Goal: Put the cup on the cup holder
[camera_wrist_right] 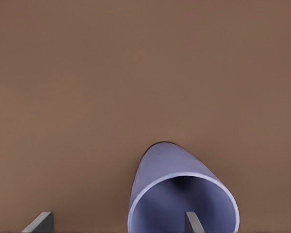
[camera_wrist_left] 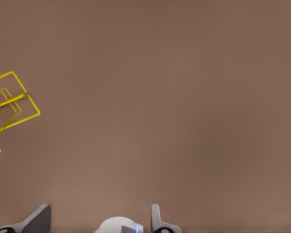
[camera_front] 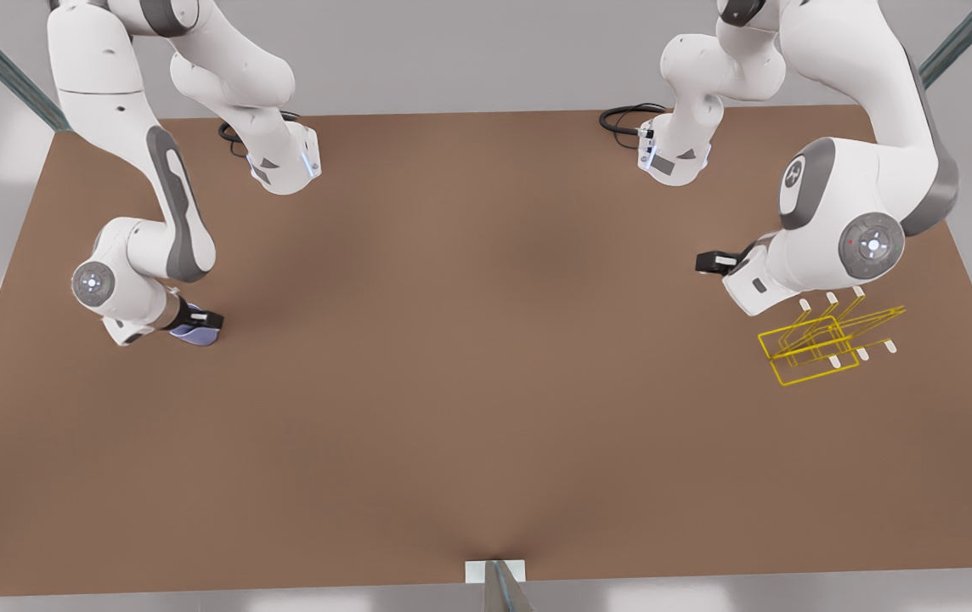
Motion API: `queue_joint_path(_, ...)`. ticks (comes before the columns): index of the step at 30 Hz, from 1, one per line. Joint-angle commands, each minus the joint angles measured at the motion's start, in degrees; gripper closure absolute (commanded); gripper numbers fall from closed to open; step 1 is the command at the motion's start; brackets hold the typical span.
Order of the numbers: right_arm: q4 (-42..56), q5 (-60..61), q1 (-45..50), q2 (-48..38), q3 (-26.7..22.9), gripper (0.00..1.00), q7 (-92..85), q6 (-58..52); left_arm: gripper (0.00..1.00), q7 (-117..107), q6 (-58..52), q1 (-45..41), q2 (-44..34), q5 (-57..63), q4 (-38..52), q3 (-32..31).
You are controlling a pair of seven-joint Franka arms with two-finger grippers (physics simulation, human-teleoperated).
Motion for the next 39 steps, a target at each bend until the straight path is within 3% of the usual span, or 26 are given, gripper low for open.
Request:
queue_joint_path(1,-1.22,0.08,-0.04,0.07,-0.06,0.00,-0.53,6.50,0.00,-0.14,-0.52,0.00,-0.05,0.03,0.05,0.01)
queue_joint_path(5,-1.48,0.08,-0.12,1.82,-0.15,0.00,-0.53,6.67,0.00,-0.14,-0.52,0.00,-0.05,-0.14,0.05,0.01)
queue_joint_path(7,-1.30,0.08,-0.21,2.35,-0.33,0.35,-0.27,8.60,0.00,-0.14,-0.87,0.00,-0.05,-0.23,0.05,-0.08)
queue_joint_path(8,-1.22,0.08,-0.30,2.62,-0.33,0.44,-0.27,8.96,0.00,-0.14,-1.04,0.00,-0.05,-0.32,0.05,-0.25)
queue_joint_path(12,-1.13,0.08,-0.65,2.70,-0.94,0.70,-0.27,8.96,0.00,-0.23,-1.04,0.00,-0.13,-0.32,0.05,-0.34)
queue_joint_path(14,-1.13,0.08,-1.09,2.62,-1.20,0.79,-0.27,8.61,0.00,-0.23,-1.04,0.00,-0.13,-0.32,0.05,-0.34)
queue_joint_path(19,-1.04,-0.01,-1.27,2.00,-1.20,0.79,-0.45,7.73,0.00,-0.23,-1.04,0.00,0.04,-0.32,0.05,-0.43)
queue_joint_path(24,10.21,0.95,3.04,-1.16,0.64,0.79,0.35,-11.34,0.00,-0.23,-1.04,-0.08,0.04,-0.32,0.05,-0.43)
queue_joint_path(32,25.67,21.17,8.22,6.22,18.66,0.79,39.45,-14.68,0.00,-0.23,-2.36,-0.17,0.13,-0.23,0.05,-0.43)
queue_joint_path(36,36.22,34.70,10.33,13.42,23.93,0.79,50.97,-13.54,0.00,-0.23,-2.36,-0.26,0.13,-0.23,-0.03,-0.43)
queue_joint_path(39,40.09,48.41,13.14,19.05,28.50,0.79,51.94,-2.03,0.00,-0.23,-2.36,-0.26,0.13,-0.23,-0.03,-0.43)
